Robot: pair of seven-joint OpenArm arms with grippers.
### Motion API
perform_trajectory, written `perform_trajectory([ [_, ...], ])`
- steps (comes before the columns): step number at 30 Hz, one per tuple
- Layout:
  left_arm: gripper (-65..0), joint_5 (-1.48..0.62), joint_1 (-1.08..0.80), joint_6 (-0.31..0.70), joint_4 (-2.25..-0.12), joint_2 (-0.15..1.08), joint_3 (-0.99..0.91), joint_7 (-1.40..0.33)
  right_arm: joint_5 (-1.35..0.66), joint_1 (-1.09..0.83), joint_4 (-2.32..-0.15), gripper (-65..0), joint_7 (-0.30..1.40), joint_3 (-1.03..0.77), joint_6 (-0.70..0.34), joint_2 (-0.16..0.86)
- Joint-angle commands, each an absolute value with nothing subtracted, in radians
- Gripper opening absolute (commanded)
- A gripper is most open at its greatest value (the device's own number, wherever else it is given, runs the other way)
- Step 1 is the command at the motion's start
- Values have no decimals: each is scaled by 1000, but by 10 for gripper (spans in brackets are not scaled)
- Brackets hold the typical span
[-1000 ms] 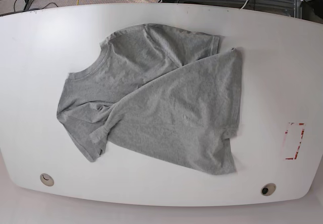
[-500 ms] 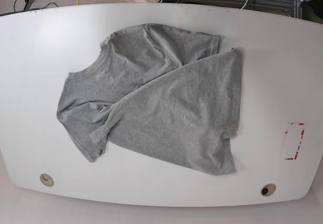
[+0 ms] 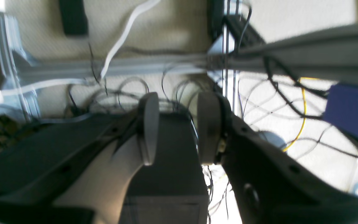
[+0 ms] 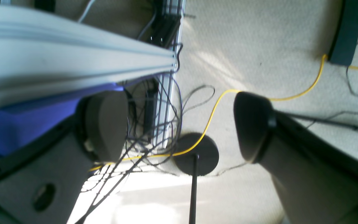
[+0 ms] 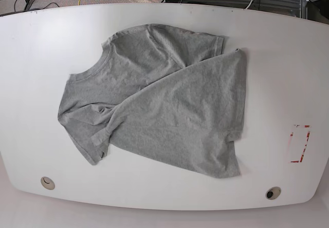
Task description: Fold the T-shirt properly
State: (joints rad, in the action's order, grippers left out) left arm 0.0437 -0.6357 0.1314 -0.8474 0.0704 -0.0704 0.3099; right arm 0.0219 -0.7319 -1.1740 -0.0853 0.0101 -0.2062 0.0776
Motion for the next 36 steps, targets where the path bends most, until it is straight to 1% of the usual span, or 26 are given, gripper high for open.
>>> perform_trajectory([
  [1, -461, 39, -693, 134, -928, 73, -73, 320, 16, -780, -1233, -140, -99, 8, -208, 79],
  [5, -461, 39, -742, 134, -998, 73, -73, 318, 12, -825, -1299, -140, -68, 7, -208, 82],
  [9, -461, 39, -786, 134, -1055, 73, -74, 318, 12, -877, -1374, -140, -47, -33, -216, 97],
  [18, -461, 39, -917, 136, -1250, 68, -150, 318, 12, -1015, -1550, -140, -19, -125, -232, 93],
  [24, -461, 38, -1032, 136, -1415, 68, -151, 318, 10, -1122, -1681, -140, -18, -214, -323, 79],
  [30, -461, 36, -1138, 136, -1569, 65, -153, 318, 10, -1202, -1811, -140, -18, -289, -403, 27],
  [33, -461, 36, -1188, 136, -1649, 65, -159, 318, 10, -1227, -1888, -140, -18, -314, -438, -1],
  [36, -461, 27, -1222, 136, -1719, 48, -185, 318, 10, -1228, -1940, -140, -18, -337, -449, -16],
])
